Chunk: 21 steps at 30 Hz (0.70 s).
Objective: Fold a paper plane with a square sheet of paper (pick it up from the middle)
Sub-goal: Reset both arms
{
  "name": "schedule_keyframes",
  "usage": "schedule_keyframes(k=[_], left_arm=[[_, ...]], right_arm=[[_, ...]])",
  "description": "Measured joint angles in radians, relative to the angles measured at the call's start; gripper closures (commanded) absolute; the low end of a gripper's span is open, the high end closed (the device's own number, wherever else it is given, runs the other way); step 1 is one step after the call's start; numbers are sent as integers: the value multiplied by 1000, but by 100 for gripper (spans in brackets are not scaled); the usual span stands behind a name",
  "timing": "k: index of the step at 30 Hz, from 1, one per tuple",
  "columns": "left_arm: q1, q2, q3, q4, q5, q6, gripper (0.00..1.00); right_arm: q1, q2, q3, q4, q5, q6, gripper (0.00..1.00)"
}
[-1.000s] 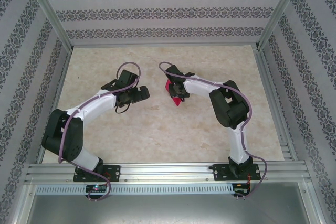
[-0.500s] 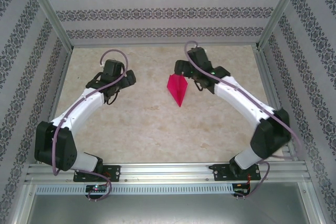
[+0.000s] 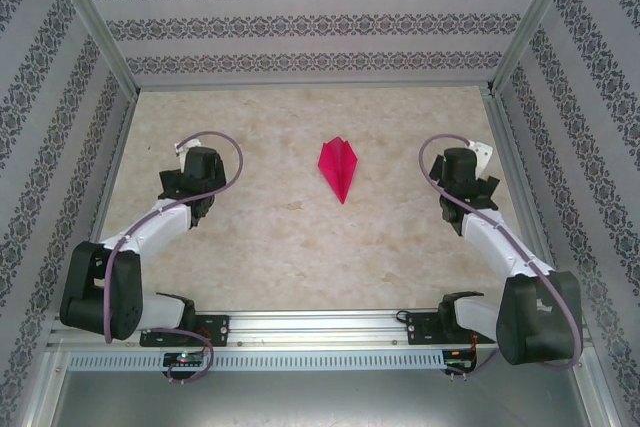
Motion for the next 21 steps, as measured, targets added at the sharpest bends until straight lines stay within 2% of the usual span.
schedule_keyframes(k=[3,6,14,21], left_arm=[[41,0,-90,158,35,73,0],[83,10,-151,305,121,124,0],[130,140,-192,608,360,201,0],[130,171,-277,783,472,229,0]], right_arm=[[-33,29,-81,125,-1,-51,2],[-42,75,-109,248,-21,-97,2],[-48,180,-129,560,-115,-170,2],[-61,262,-132,648,-204,-211,2]])
